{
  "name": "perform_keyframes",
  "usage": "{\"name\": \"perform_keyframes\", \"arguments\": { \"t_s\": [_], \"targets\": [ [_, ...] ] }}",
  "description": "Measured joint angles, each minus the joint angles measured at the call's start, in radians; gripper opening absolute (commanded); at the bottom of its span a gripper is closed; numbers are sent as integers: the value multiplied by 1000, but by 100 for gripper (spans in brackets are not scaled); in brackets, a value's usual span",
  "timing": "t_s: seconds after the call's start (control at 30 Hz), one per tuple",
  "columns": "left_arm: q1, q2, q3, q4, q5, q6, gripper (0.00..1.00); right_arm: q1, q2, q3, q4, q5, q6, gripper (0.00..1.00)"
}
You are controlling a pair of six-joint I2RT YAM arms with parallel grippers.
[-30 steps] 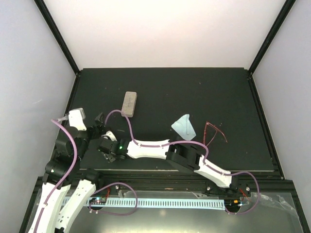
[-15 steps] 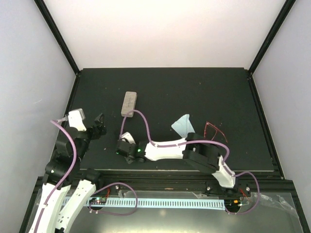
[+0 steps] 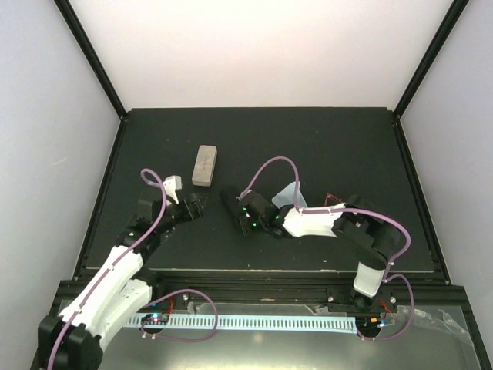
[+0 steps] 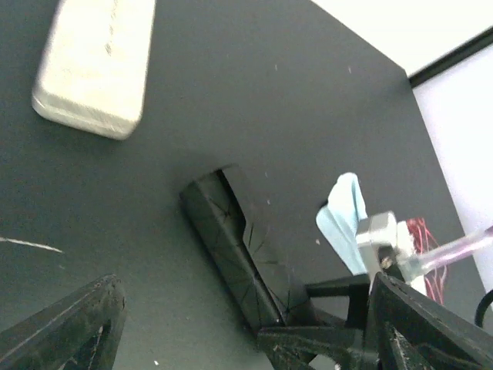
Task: Organize the sunglasses
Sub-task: Pick up the sunglasses case from the center of the board.
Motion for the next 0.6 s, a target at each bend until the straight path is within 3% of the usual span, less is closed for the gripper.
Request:
{"name": "perform_keyframes", "arguments": {
  "t_s": [0.3,0.6],
  "targets": [
    [-17,254,-123,270,151,-158,70,-79,-15,-100,188,-274,64,35],
    [-20,441,-150,433,186,-213,60,-85,-12,-101,254,-394,108,34]
  ]
}}
